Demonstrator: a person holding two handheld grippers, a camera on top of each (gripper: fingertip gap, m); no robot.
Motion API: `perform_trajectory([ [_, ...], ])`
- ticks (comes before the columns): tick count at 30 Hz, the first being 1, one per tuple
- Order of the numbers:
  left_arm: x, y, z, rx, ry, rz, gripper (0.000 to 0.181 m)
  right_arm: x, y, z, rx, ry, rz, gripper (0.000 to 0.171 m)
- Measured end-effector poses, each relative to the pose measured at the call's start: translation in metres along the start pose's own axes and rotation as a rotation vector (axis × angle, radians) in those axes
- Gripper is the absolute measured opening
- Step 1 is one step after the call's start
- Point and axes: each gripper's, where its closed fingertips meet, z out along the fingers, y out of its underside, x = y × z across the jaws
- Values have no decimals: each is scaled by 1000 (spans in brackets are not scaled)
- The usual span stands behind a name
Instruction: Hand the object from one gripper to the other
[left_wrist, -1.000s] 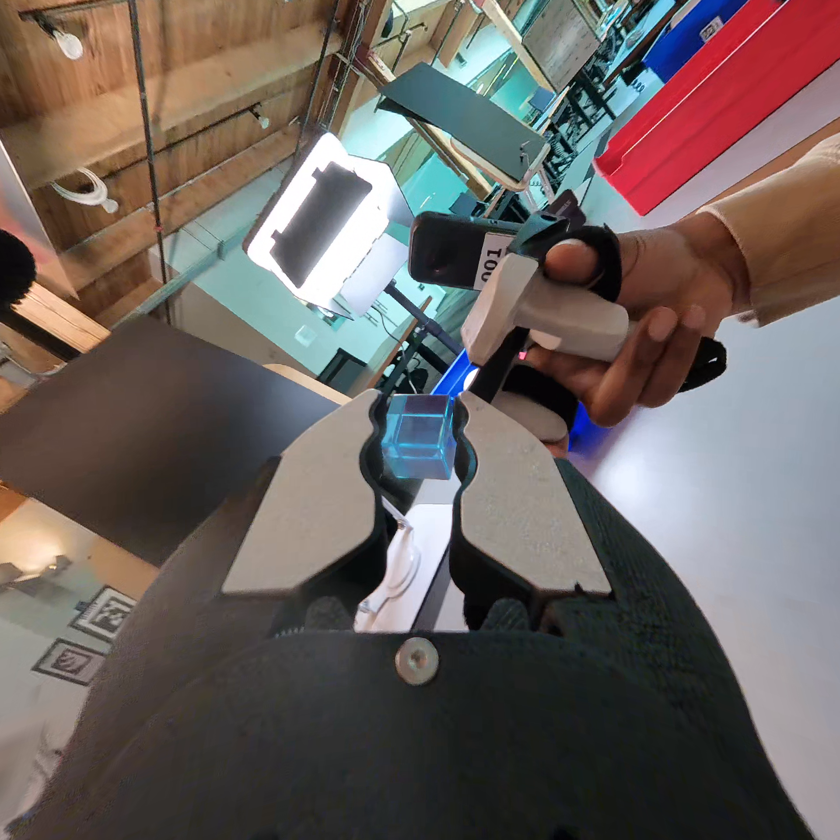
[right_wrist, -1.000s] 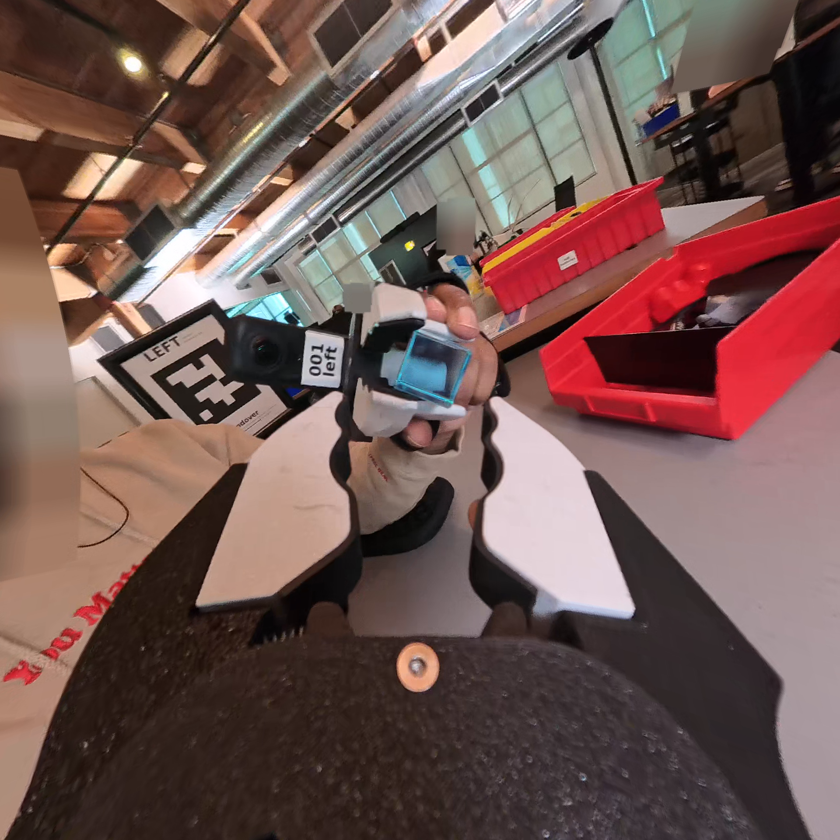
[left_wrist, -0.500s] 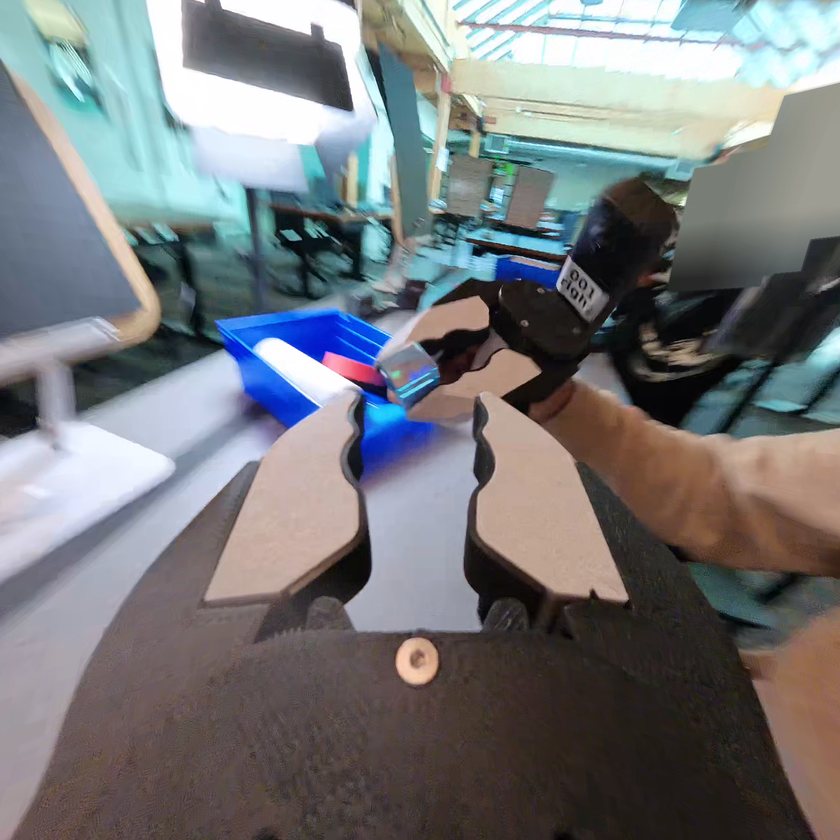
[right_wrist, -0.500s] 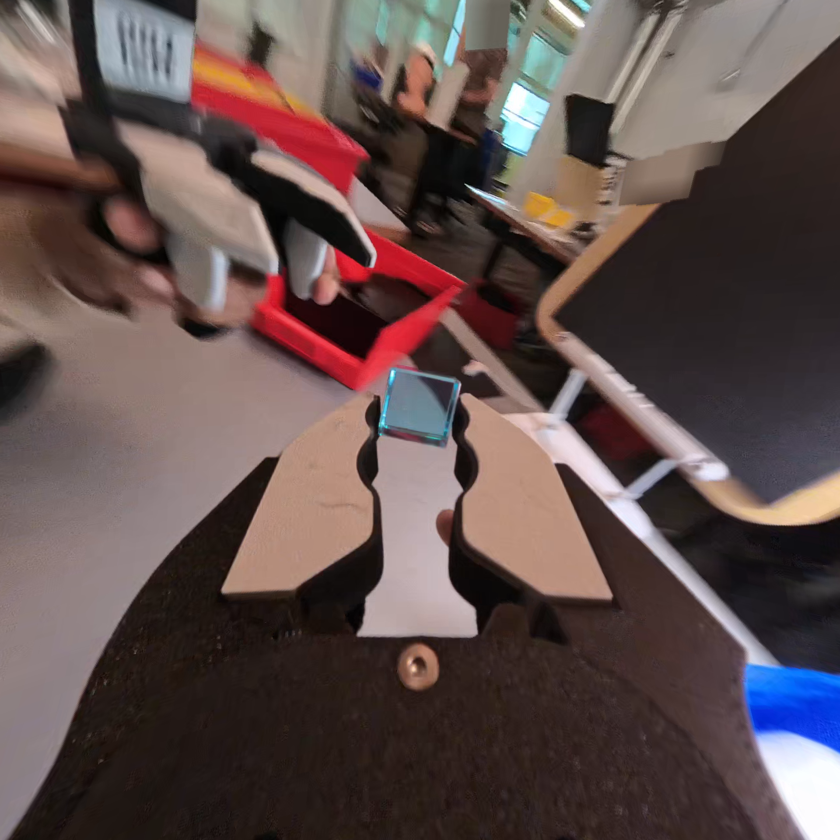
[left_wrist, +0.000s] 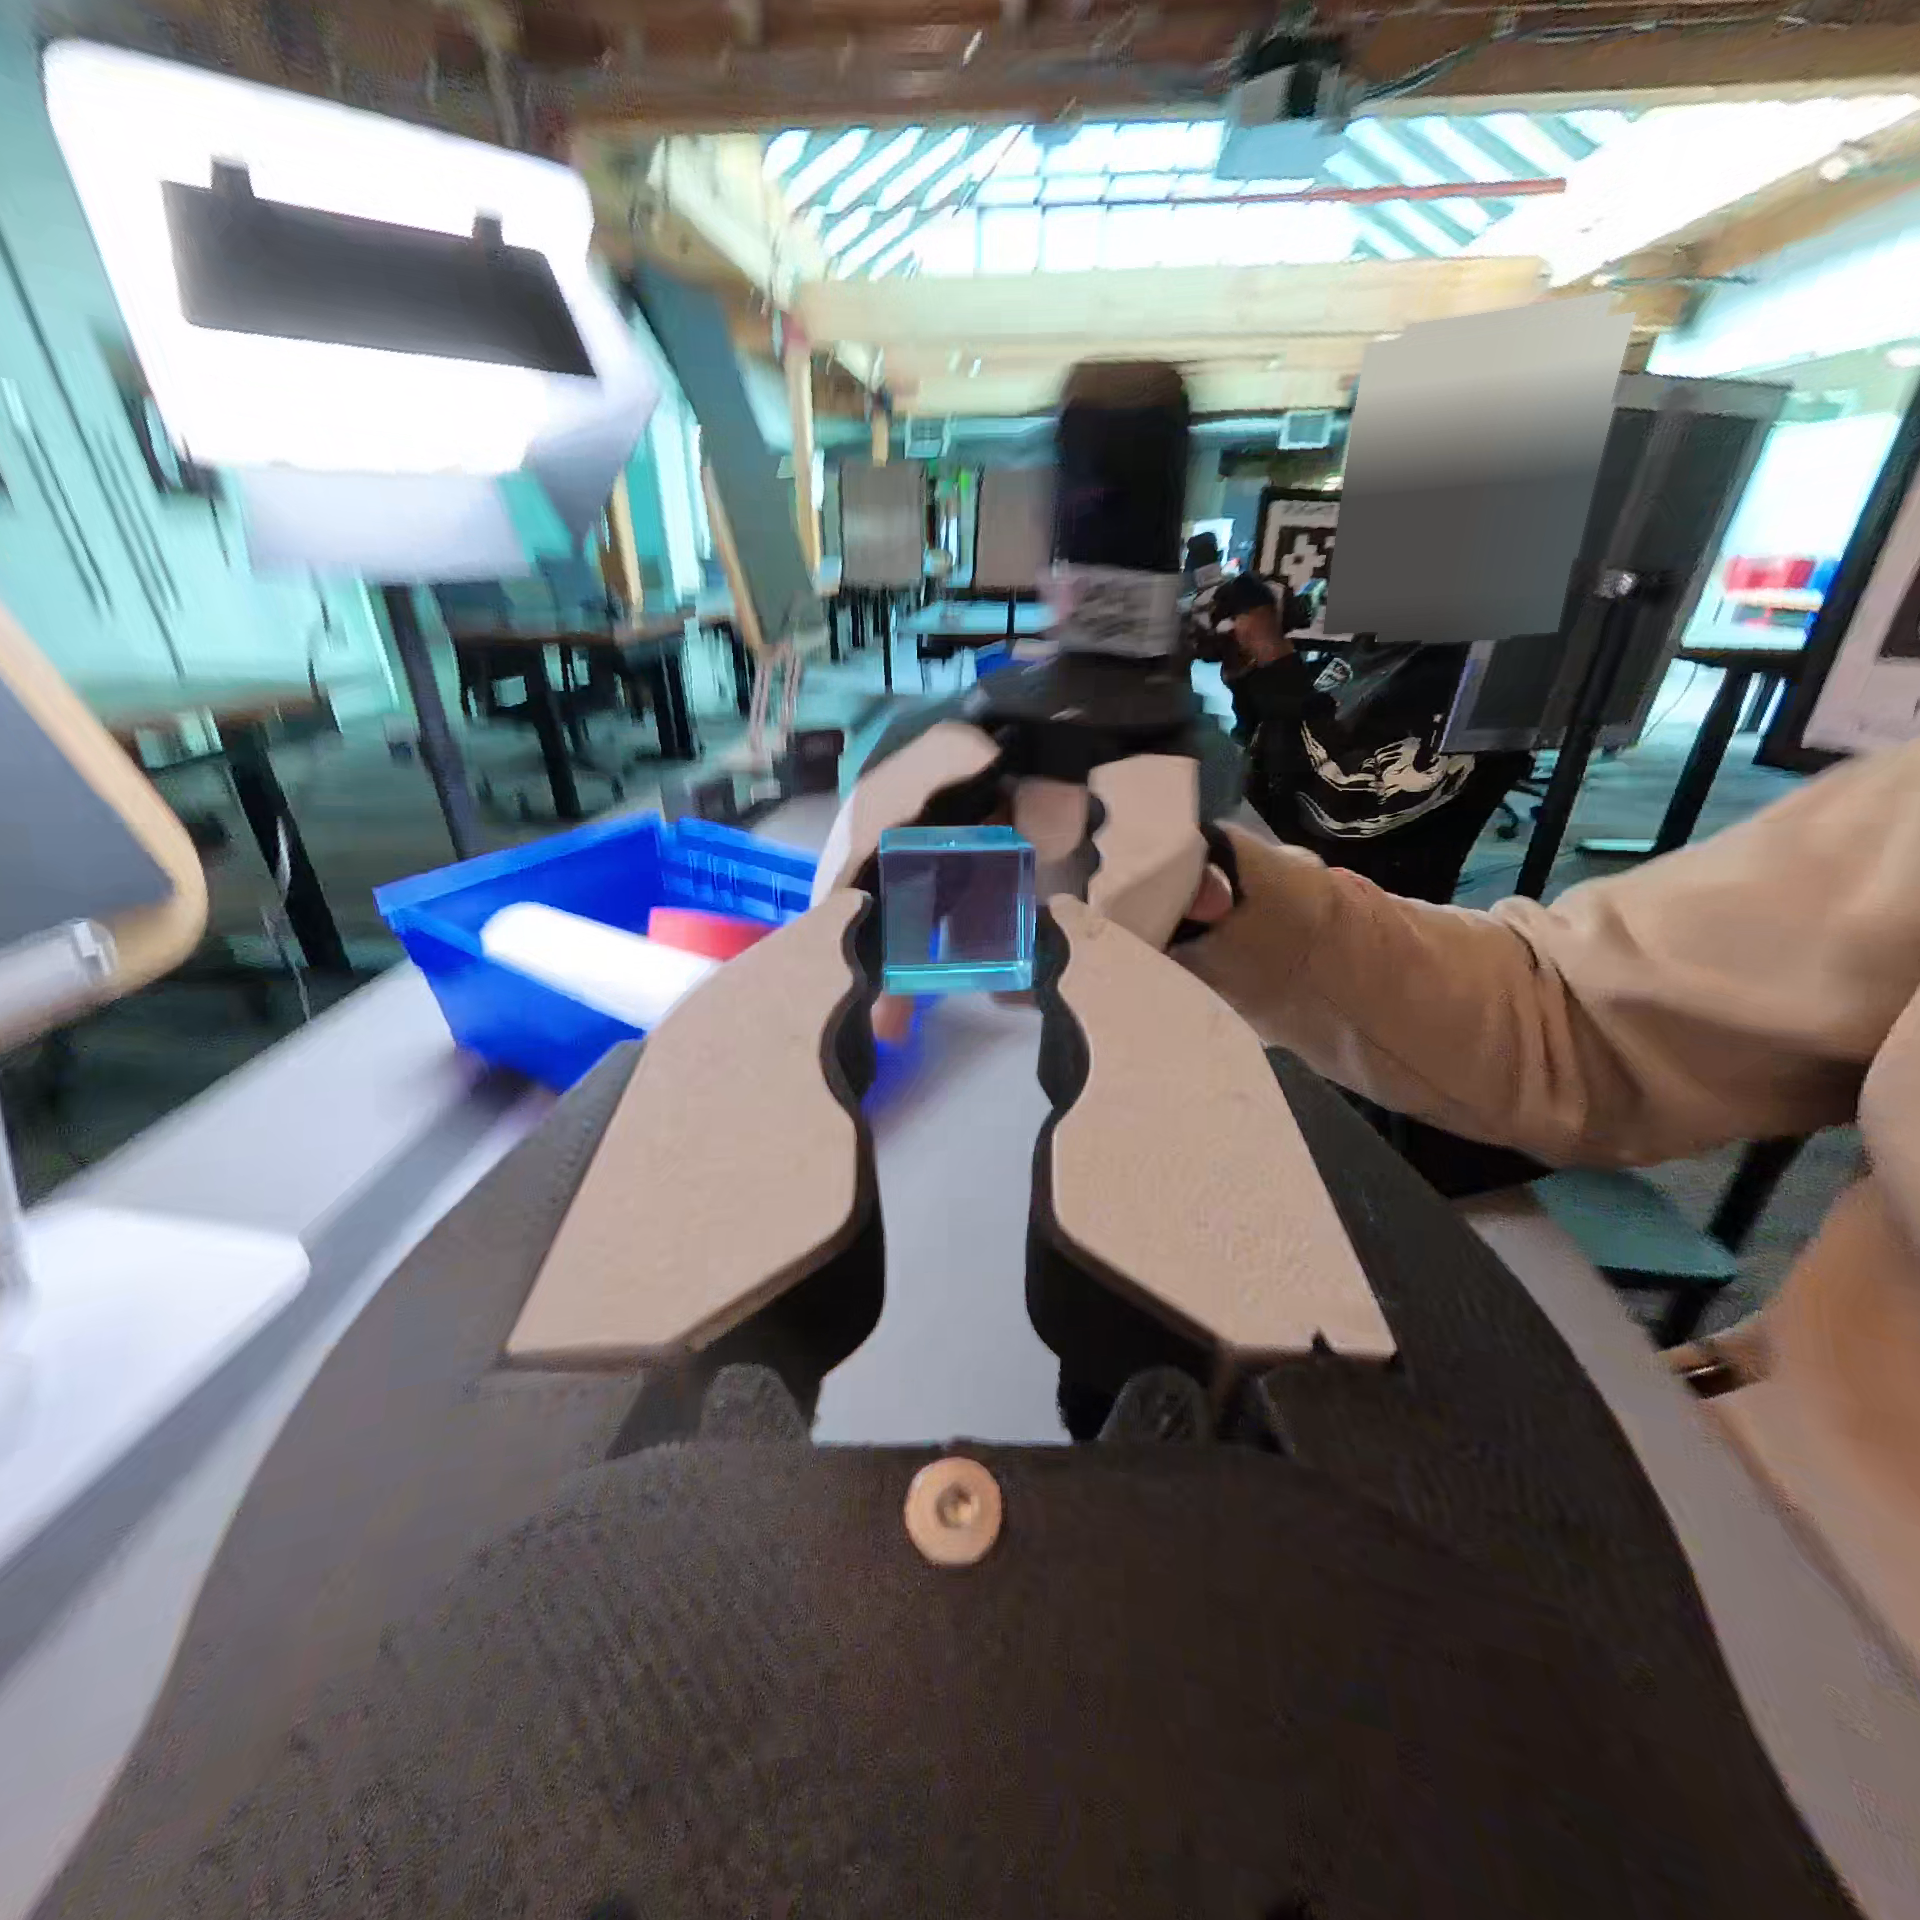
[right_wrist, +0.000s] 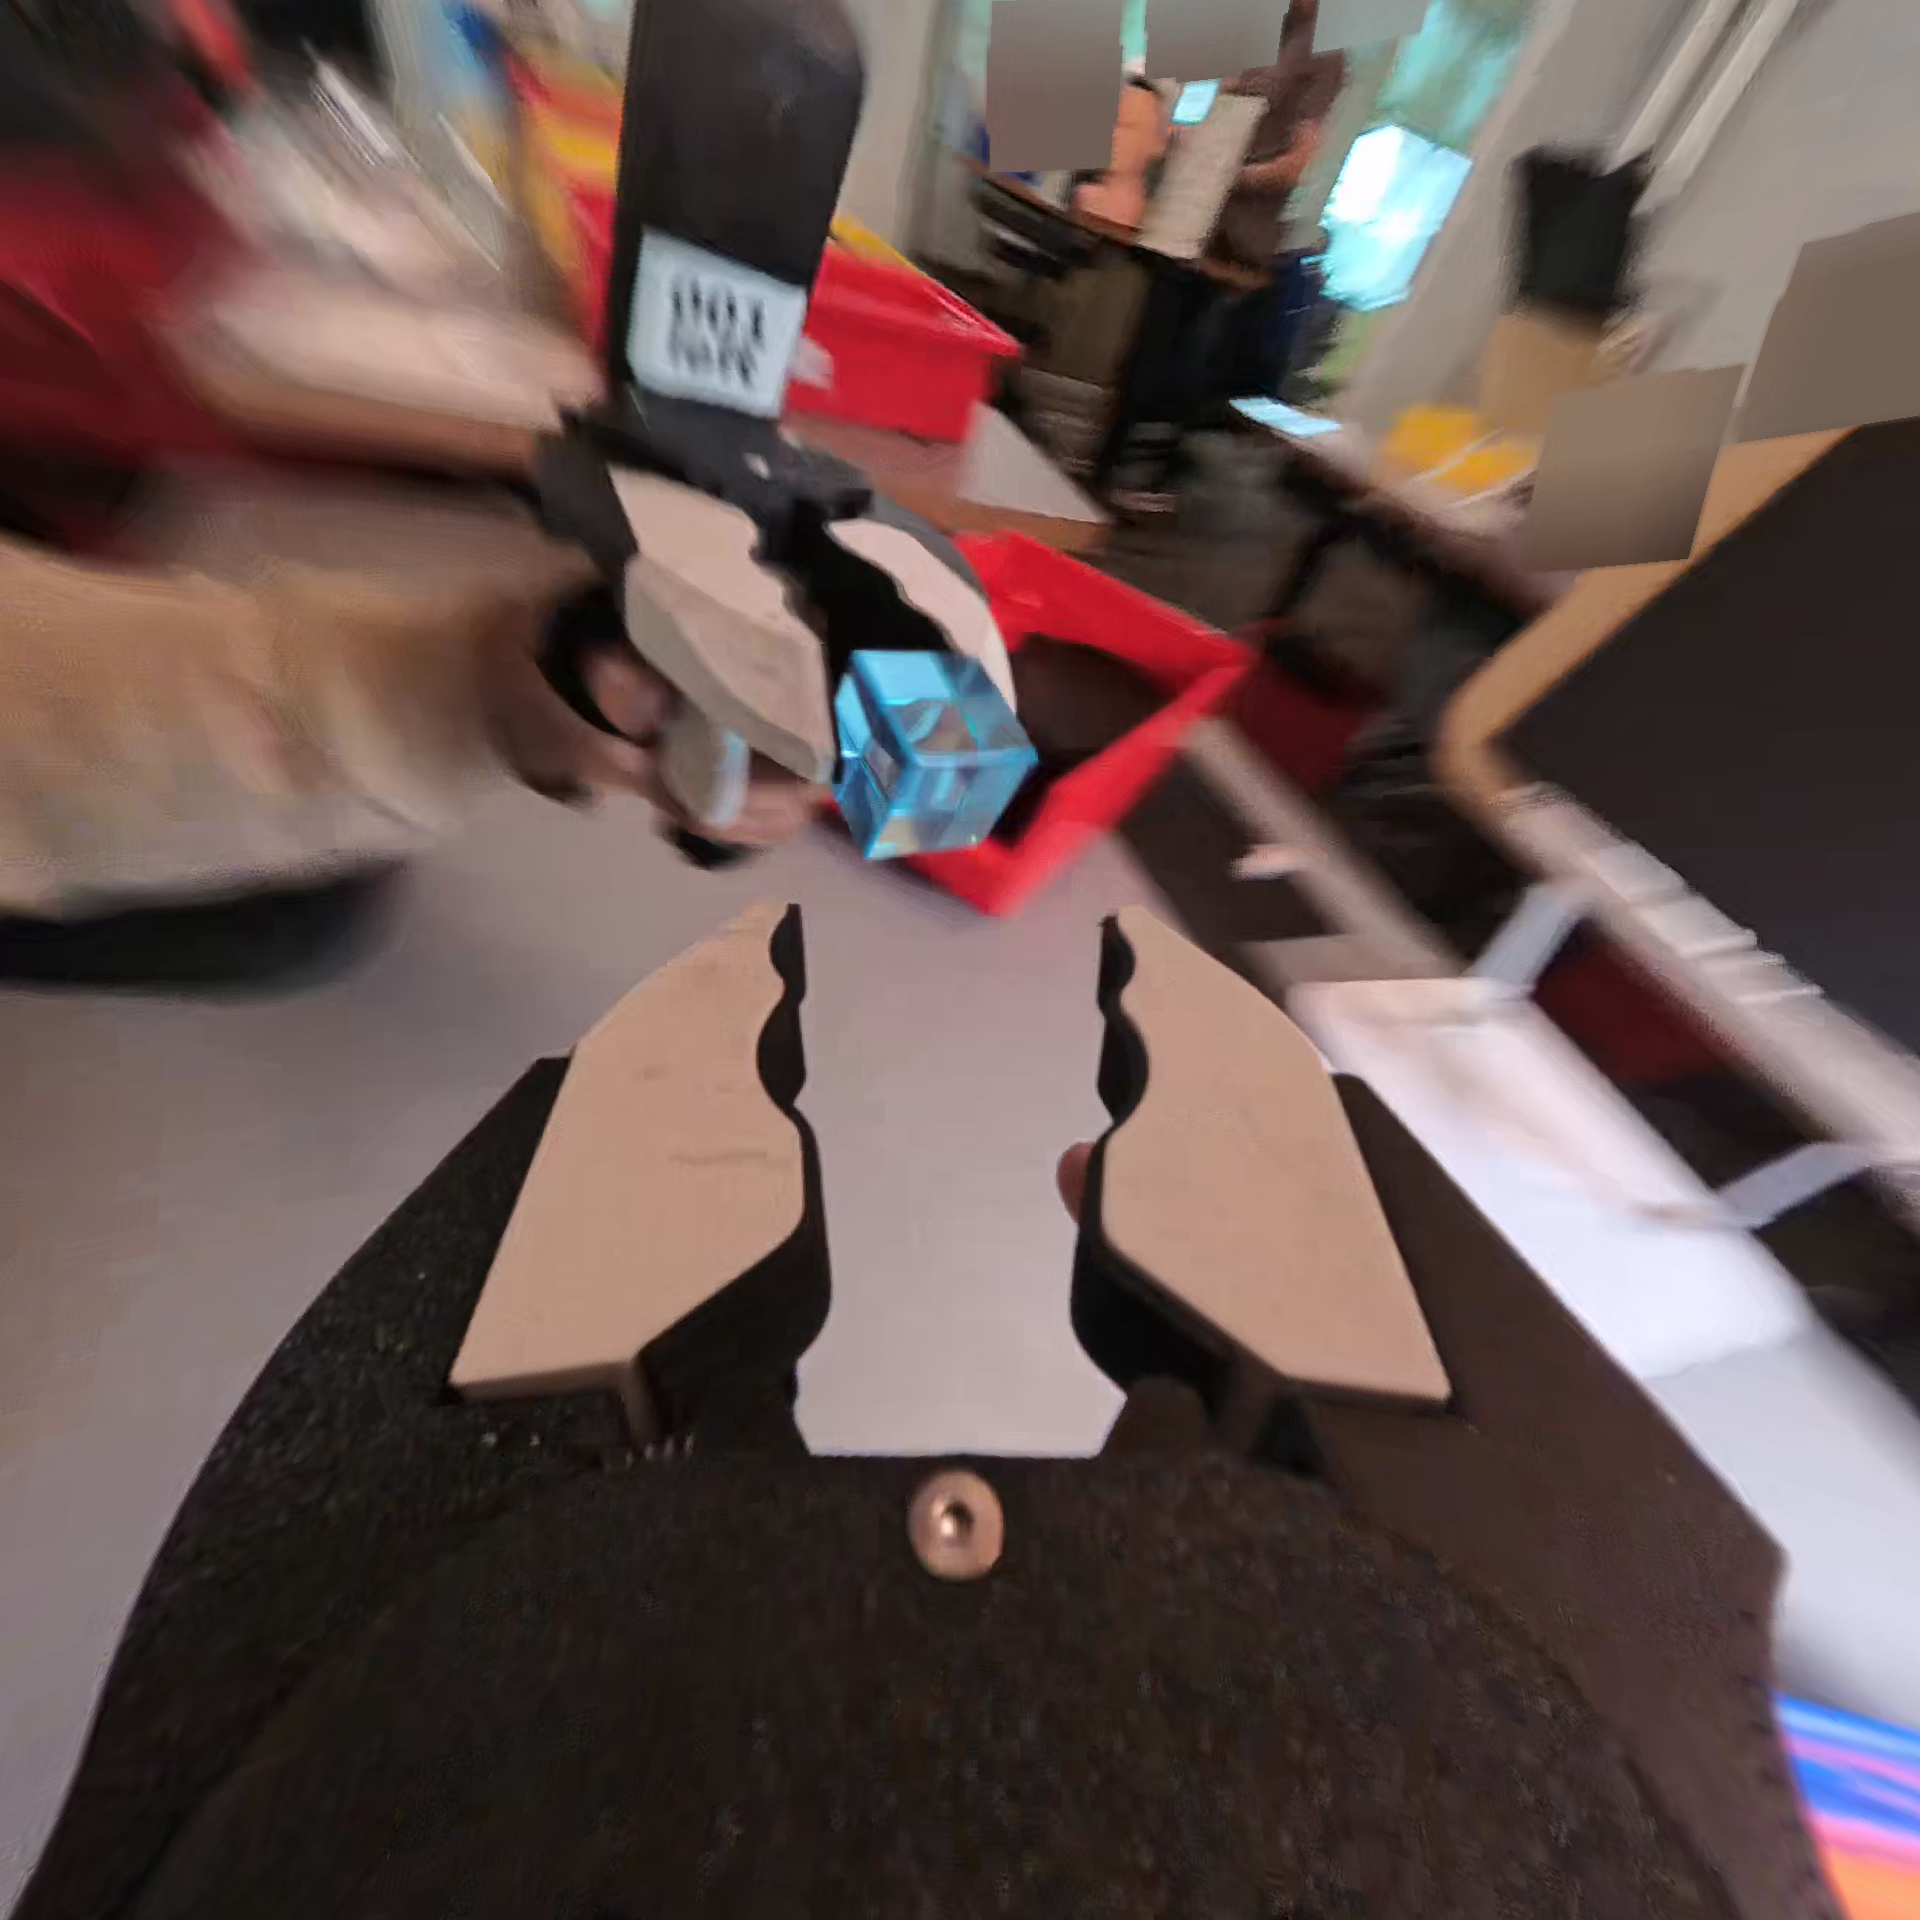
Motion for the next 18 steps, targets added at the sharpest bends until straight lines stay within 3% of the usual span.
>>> perform_trajectory([
  [2,15,-10,-4,93,35,156,28,-11,-11,-7,128,-229,321,57],
  [5,27,-8,-2,125,63,283,28,-30,-28,-4,250,-493,624,52],
  [8,26,1,1,86,21,402,28,-42,-37,3,284,-595,773,46],
  [10,21,3,-1,38,-10,424,28,-38,-37,7,277,-558,804,41],
  [13,12,1,-5,26,-13,278,36,-30,-32,6,245,-395,596,37],
  [15,-1,-2,-9,35,-11,66,37,-11,-21,5,164,-157,365,37],
  [18,-15,3,-4,5,-22,-264,39,18,-2,2,-16,234,-145,37],
])
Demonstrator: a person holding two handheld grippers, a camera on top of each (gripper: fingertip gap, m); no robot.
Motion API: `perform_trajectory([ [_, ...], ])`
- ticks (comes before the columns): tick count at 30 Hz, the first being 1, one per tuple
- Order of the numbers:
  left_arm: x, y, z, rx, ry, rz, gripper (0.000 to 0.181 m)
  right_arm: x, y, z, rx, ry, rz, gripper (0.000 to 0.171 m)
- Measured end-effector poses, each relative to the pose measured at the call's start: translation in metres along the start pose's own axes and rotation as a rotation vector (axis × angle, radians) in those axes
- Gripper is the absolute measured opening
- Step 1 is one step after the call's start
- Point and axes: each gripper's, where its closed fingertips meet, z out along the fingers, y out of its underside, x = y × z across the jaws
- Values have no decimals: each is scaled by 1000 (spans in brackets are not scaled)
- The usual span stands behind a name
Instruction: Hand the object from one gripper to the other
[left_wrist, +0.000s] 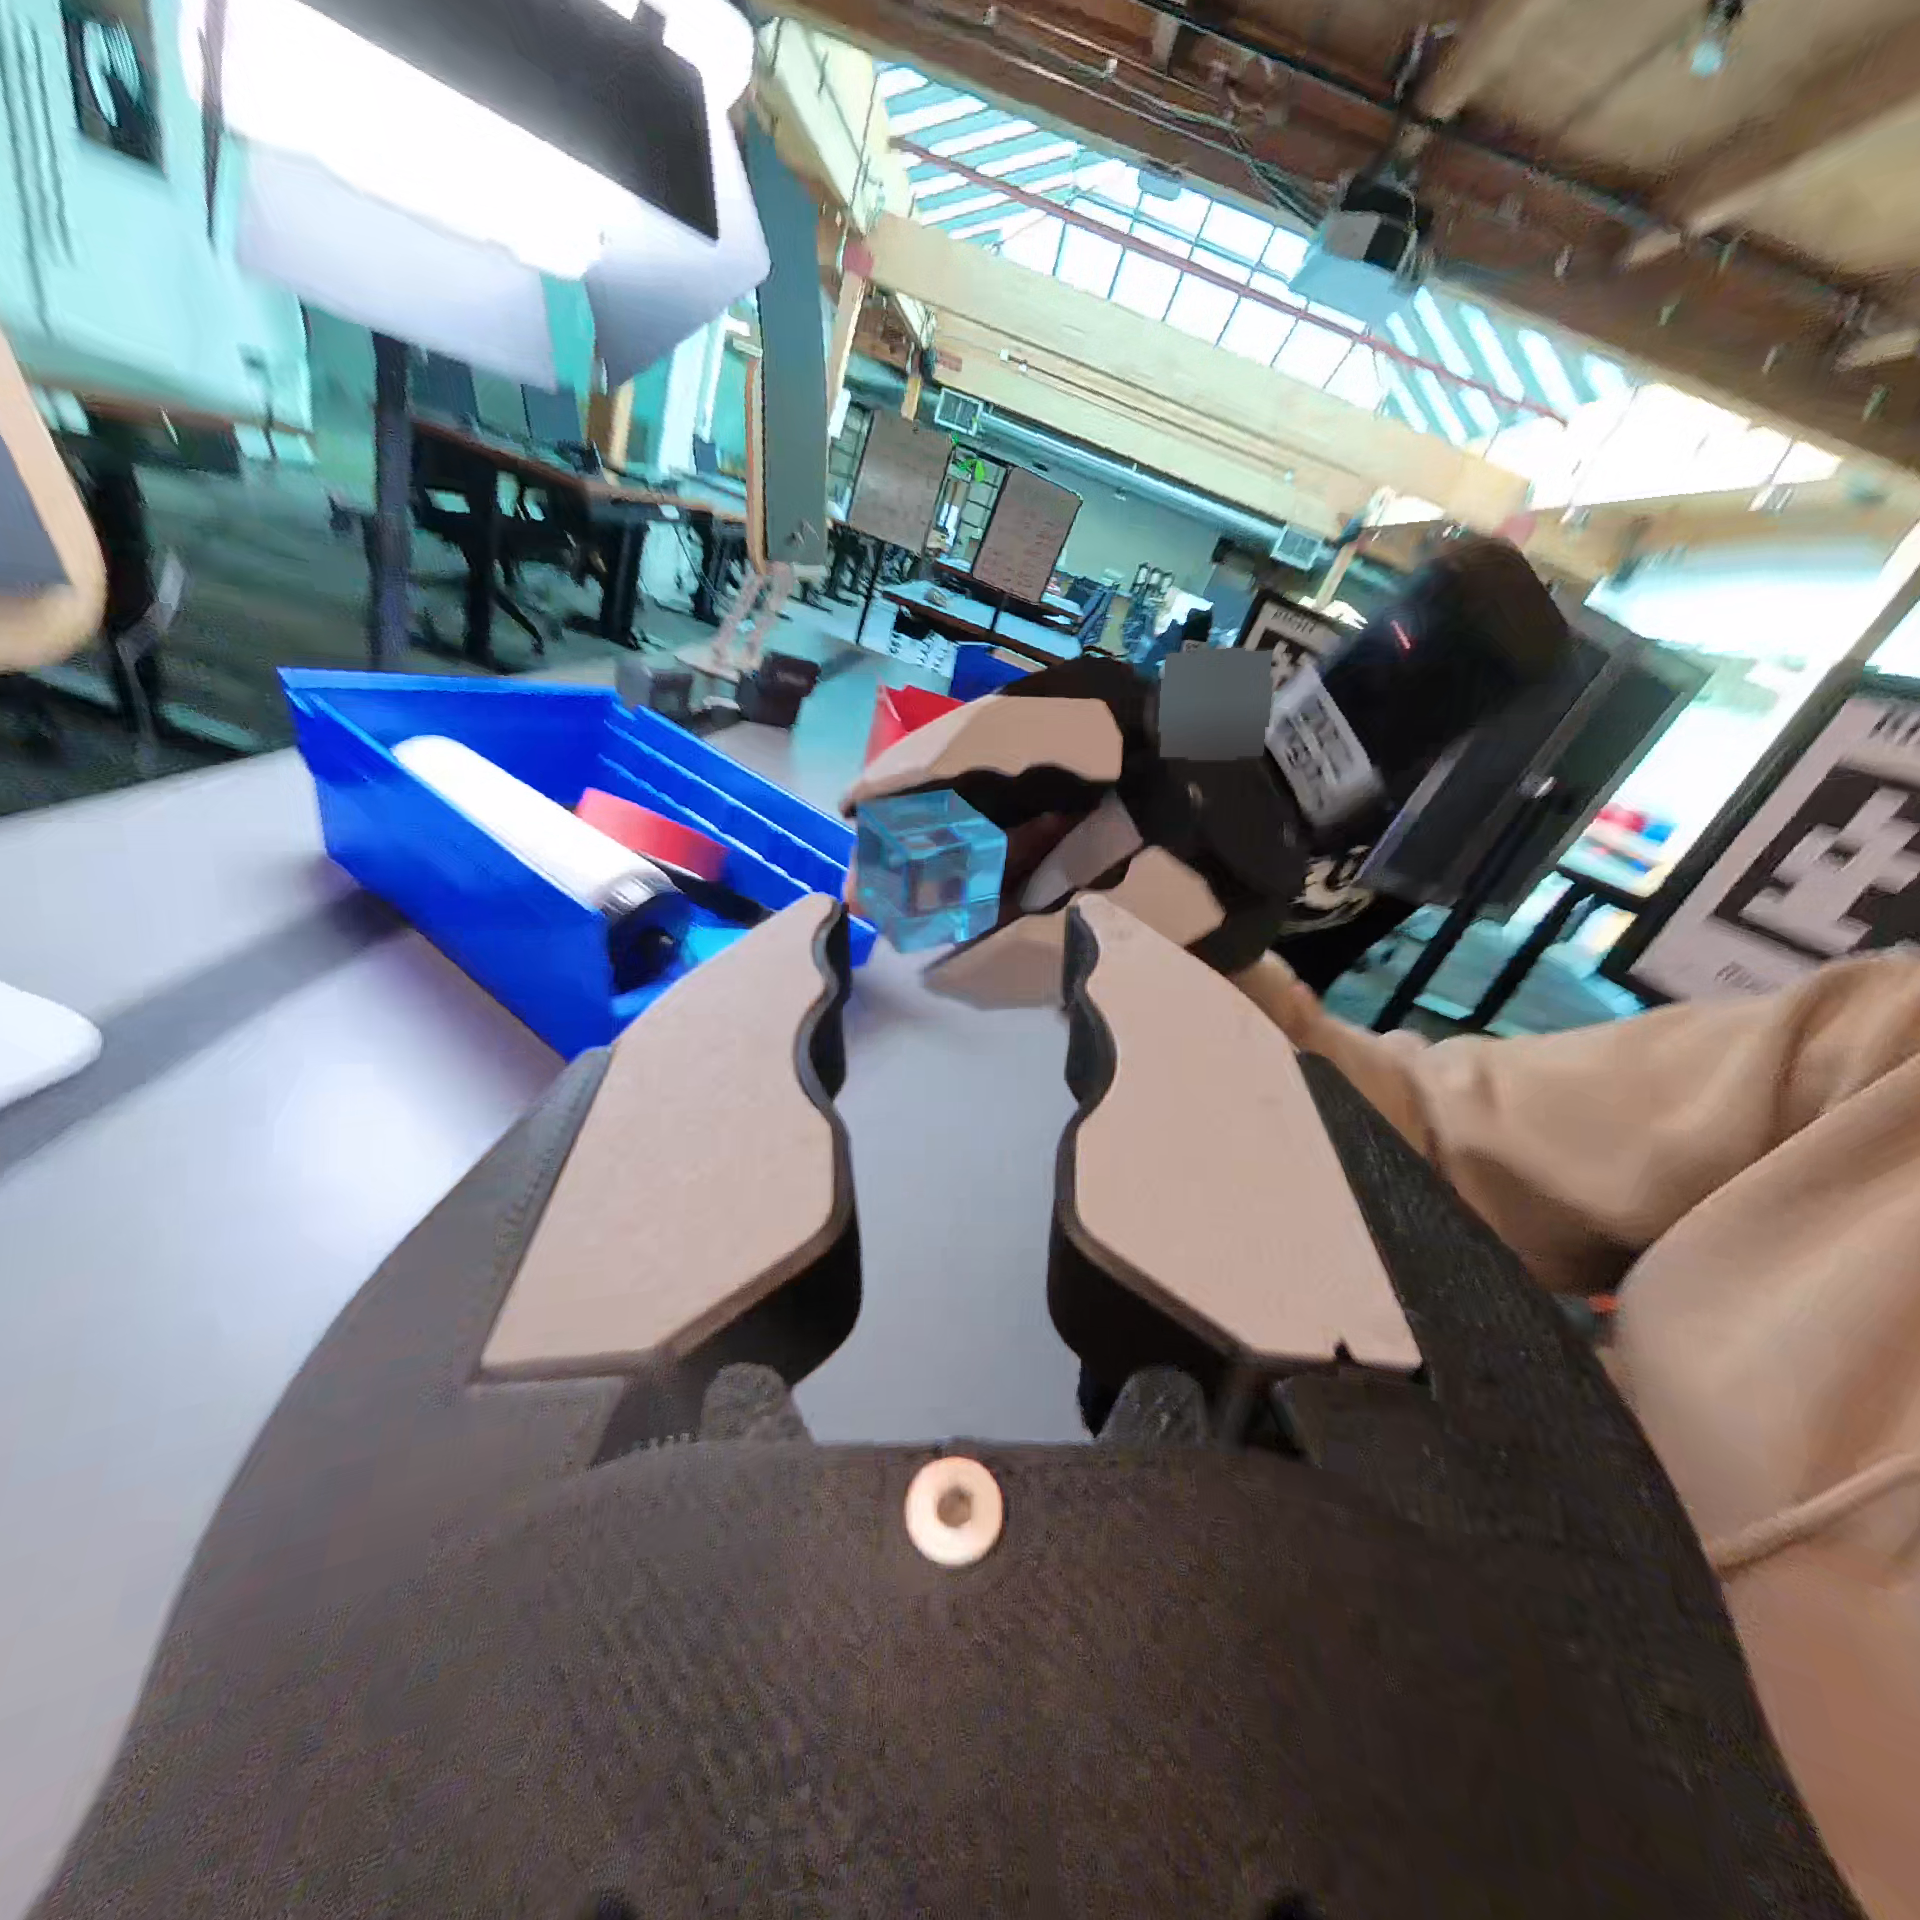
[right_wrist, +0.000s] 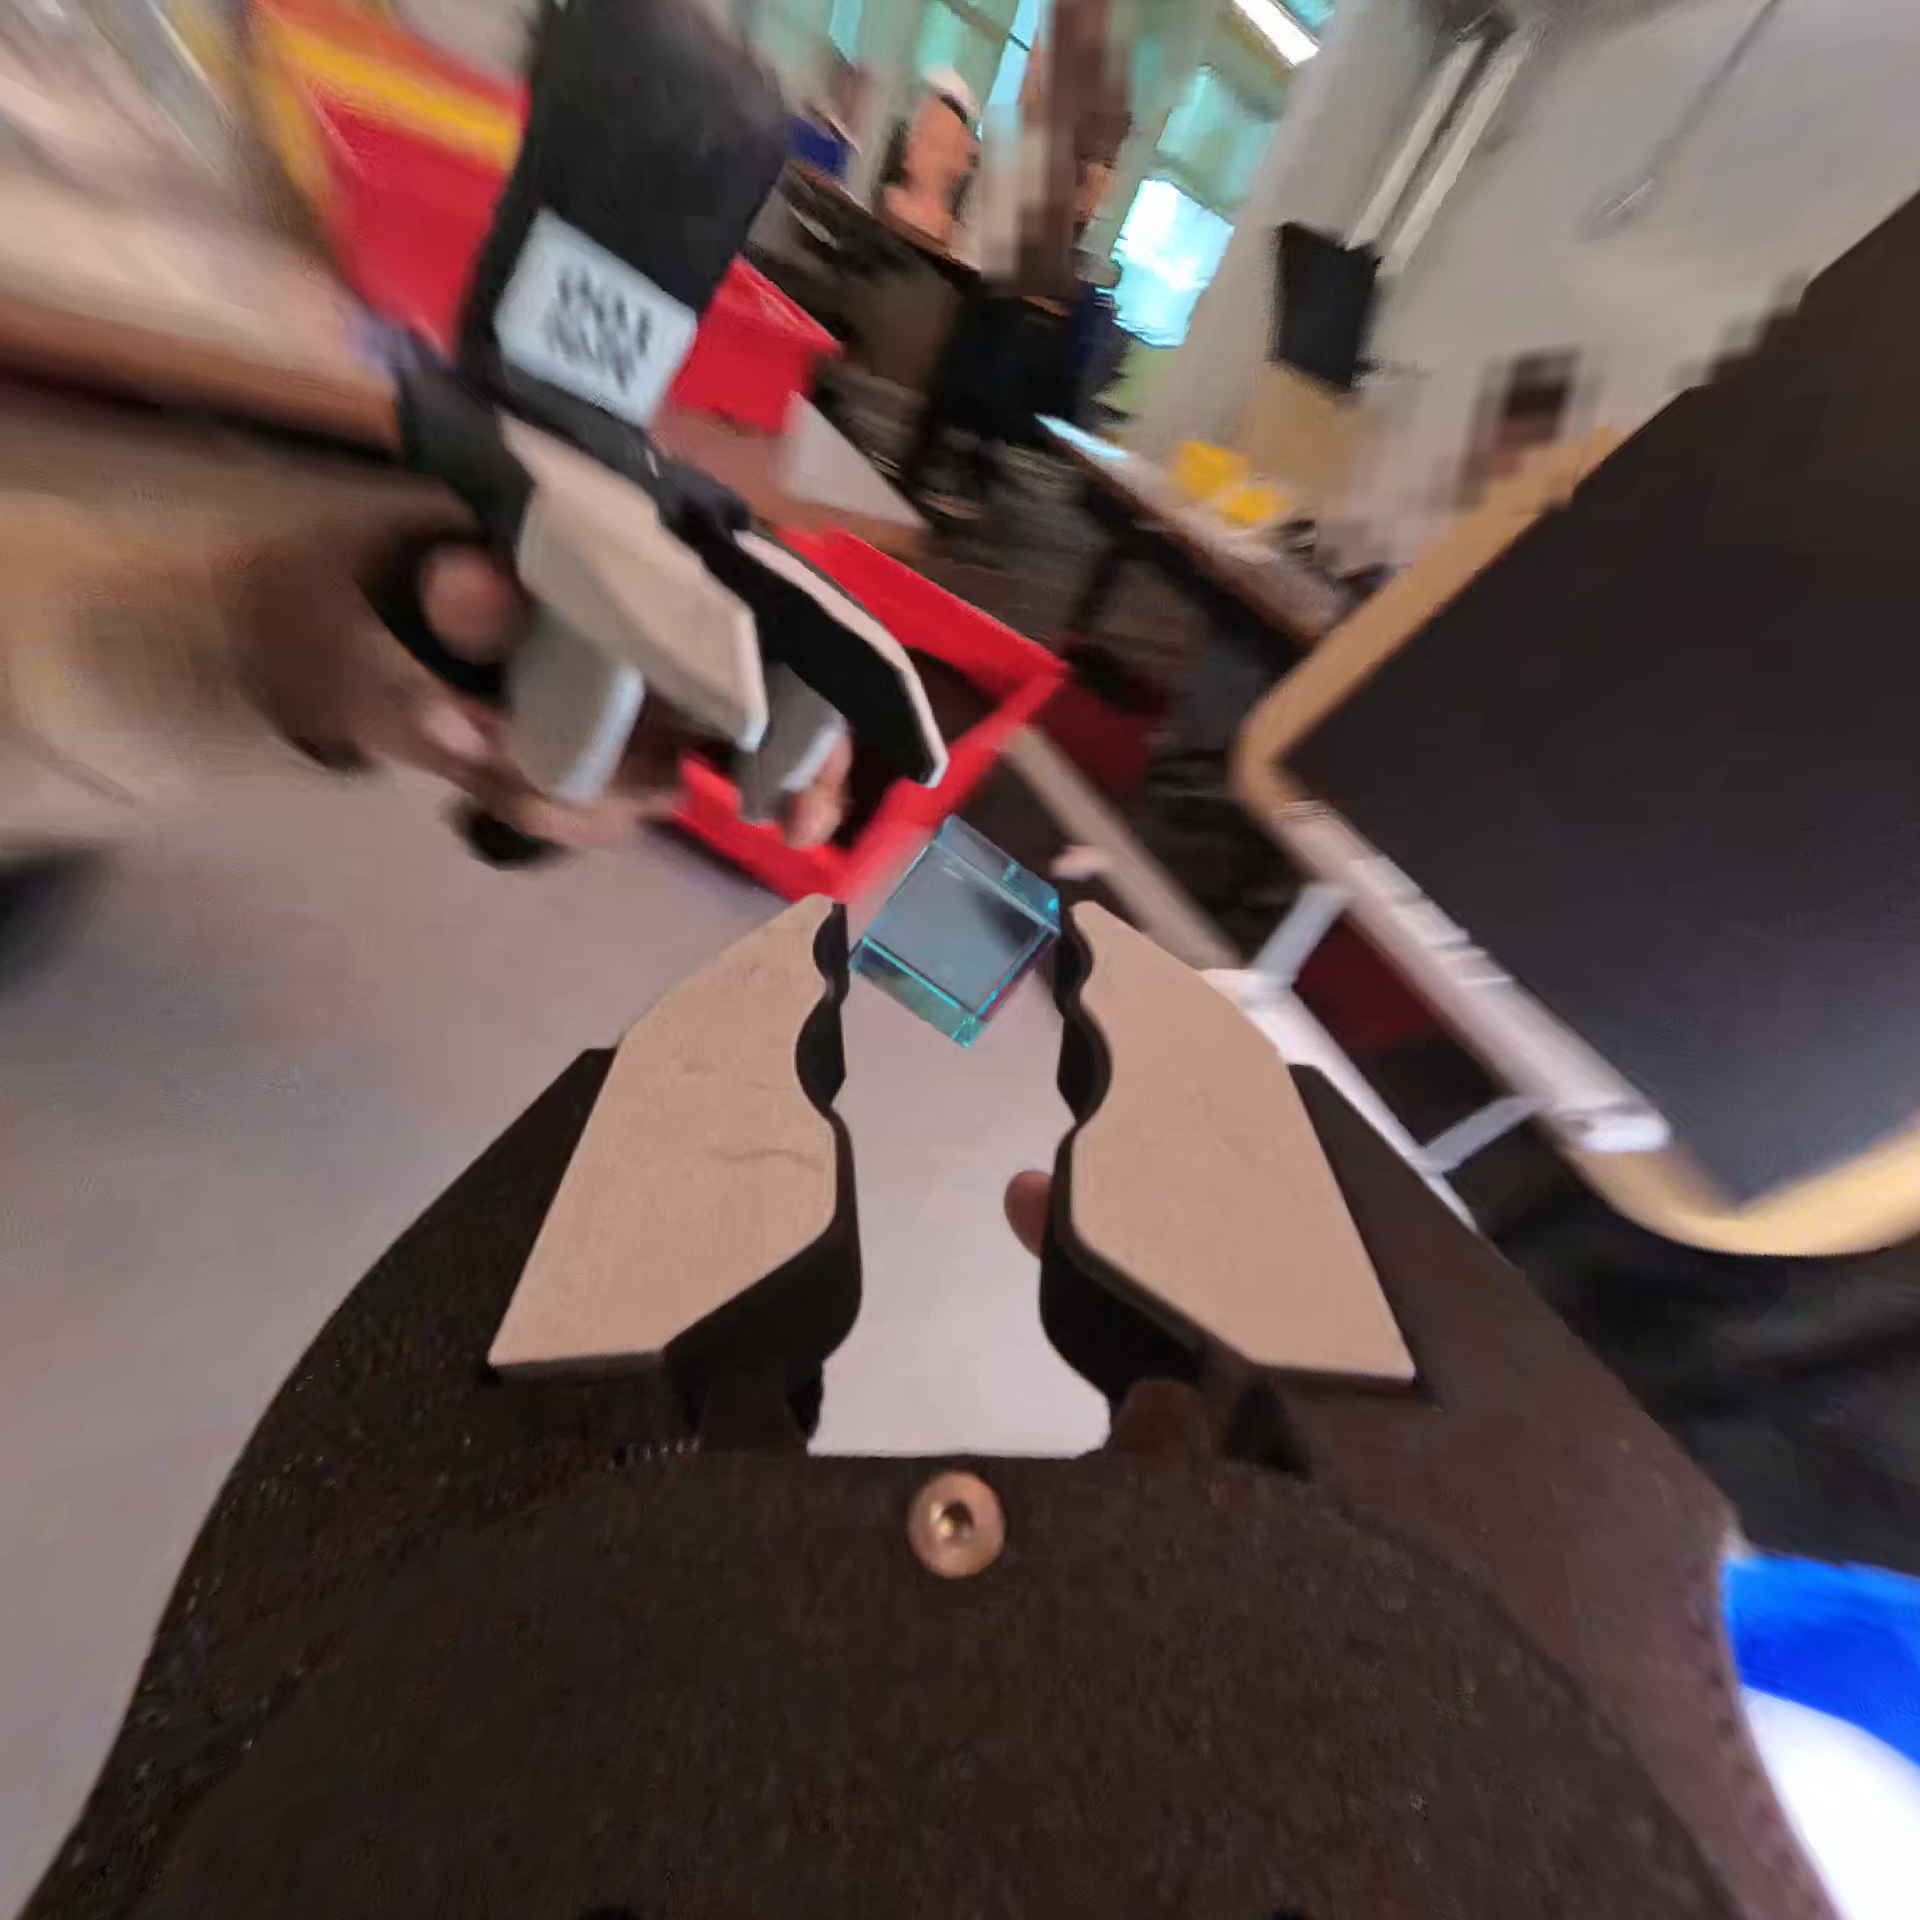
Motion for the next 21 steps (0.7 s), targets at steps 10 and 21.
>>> perform_trajectory([
  [10,-16,27,9,-160,-124,65,28,-16,14,25,-98,250,-622,38],
  [21,-10,22,11,-174,-440,1178,29,-23,2,11,77,-422,752,55],
])
